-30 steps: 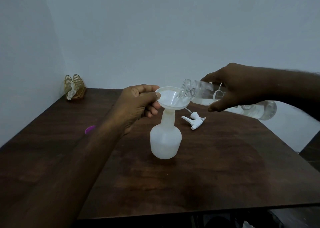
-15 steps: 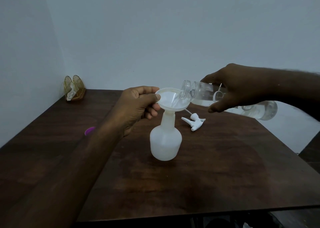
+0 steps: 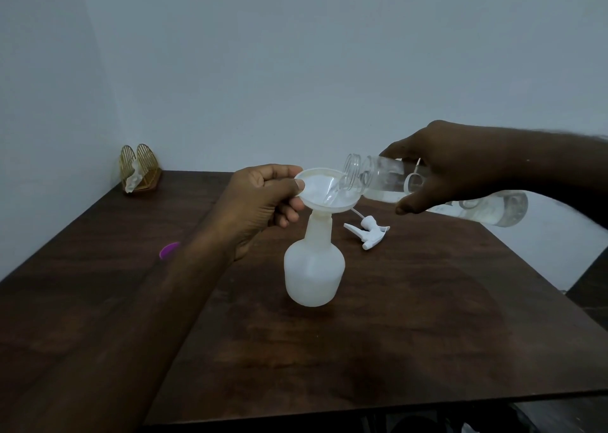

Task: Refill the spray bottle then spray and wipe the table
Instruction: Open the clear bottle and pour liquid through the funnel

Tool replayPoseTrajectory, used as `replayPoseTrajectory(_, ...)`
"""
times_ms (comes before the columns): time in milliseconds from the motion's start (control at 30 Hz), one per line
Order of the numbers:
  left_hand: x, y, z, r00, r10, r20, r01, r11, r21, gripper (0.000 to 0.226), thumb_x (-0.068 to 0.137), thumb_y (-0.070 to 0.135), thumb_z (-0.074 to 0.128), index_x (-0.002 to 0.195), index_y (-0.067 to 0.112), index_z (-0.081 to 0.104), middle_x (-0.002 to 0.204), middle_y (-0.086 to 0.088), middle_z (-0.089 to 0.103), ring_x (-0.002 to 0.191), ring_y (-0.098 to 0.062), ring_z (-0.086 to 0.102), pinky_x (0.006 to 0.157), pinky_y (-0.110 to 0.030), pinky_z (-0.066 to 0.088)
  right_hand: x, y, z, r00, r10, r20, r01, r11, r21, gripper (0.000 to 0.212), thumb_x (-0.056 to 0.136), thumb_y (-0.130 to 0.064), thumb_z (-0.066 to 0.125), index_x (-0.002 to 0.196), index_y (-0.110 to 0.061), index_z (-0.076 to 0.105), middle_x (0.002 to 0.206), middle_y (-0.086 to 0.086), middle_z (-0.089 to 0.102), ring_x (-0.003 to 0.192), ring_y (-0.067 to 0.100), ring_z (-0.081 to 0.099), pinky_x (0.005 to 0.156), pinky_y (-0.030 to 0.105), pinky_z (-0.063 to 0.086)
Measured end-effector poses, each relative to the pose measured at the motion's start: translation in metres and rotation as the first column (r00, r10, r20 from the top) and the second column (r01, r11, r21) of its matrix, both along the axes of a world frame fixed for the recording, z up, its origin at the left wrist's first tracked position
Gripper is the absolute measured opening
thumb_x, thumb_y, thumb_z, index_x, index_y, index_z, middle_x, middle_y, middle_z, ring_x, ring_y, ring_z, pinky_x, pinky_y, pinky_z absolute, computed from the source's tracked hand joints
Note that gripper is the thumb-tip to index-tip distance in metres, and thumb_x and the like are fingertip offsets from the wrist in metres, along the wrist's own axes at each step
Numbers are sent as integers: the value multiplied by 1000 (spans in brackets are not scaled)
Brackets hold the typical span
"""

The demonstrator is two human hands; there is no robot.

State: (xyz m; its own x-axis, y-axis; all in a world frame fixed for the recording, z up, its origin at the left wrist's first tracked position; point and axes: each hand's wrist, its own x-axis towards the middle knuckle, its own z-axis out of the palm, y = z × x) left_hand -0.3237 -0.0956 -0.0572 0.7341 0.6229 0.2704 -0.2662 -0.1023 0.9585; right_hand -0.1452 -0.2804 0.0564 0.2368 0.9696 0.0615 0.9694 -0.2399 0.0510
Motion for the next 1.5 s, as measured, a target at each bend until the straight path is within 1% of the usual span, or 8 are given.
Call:
replayPoseTrajectory(100,0,-1,1,1000,0,6,0,1000,-5,16,90,10,65,105,11,69,61,-6,66,46,-11,58,41,-20,45,0,1,0,1000,-2,5,2,1000,1,48,68,-46,81,110,-31,63,80,-9,69,69,2,62,68,30,52)
replayPoseTrajectory(233,0,-1,2,1000,0,5,0,1000,-3,16,90,10,64,106,11,68,61,-6,66,46,-11,57,41,-20,44,1,1,1,1000,-6,23,7,1000,-5,53,69,-47,81,115,-30,62,81,-9,69,70,2,61,69,32,53)
replayPoseTrajectory(400,0,-1,2,1000,2,2,-2,1000,-2,16,90,10,64,106,11,68,61,-6,66,45,-11,57,41,-20,44,2,2,2,999,-4,32,4,1000,3,57,68,-48,81,118,-30,61,82,-10,68,68,-3,59,63,22,48)
replayPoseTrajectory(967,1,2,0,1000,-4,3,4,1000,6,18,90,11,65,107,12,69,62,-6,67,46,-12,58,42,-20,45,2,3,2,999,-2,36,3,1000,-4,50,69,-47,79,112,-29,63,80,-8,70,67,1,60,65,26,50)
replayPoseTrajectory(1100,1,2,0,1000,-5,2,5,1000,3,17,89,12,65,106,12,70,62,-6,67,46,-12,58,42,-20,44,3,3,2,1000,8,20,-8,1000,-5,44,68,-47,79,106,-29,63,74,-8,68,69,-3,58,60,24,47)
replayPoseTrajectory(1233,0,1,0,1000,-5,6,5,1000,0,17,89,11,65,105,12,70,62,-6,66,46,-12,58,42,-20,44,3,2,2,1000,10,14,-10,1000,-5,46,69,-46,80,108,-32,62,78,-10,69,71,-7,57,58,19,42)
replayPoseTrajectory(1367,0,0,1,1000,-2,6,2,1000,-6,17,89,11,65,106,11,69,61,-6,66,45,-12,57,41,-20,44,3,2,3,1000,5,26,-4,1000,-6,51,68,-48,80,113,-30,62,79,-8,70,70,-6,57,62,25,49)
replayPoseTrajectory(1500,0,-1,1,1000,3,4,-3,1000,-4,16,90,10,64,105,10,69,60,-6,66,45,-12,57,41,-20,44,1,4,4,999,2,34,-2,1000,-11,54,67,-50,80,114,-31,62,78,-8,70,68,-4,59,65,28,51)
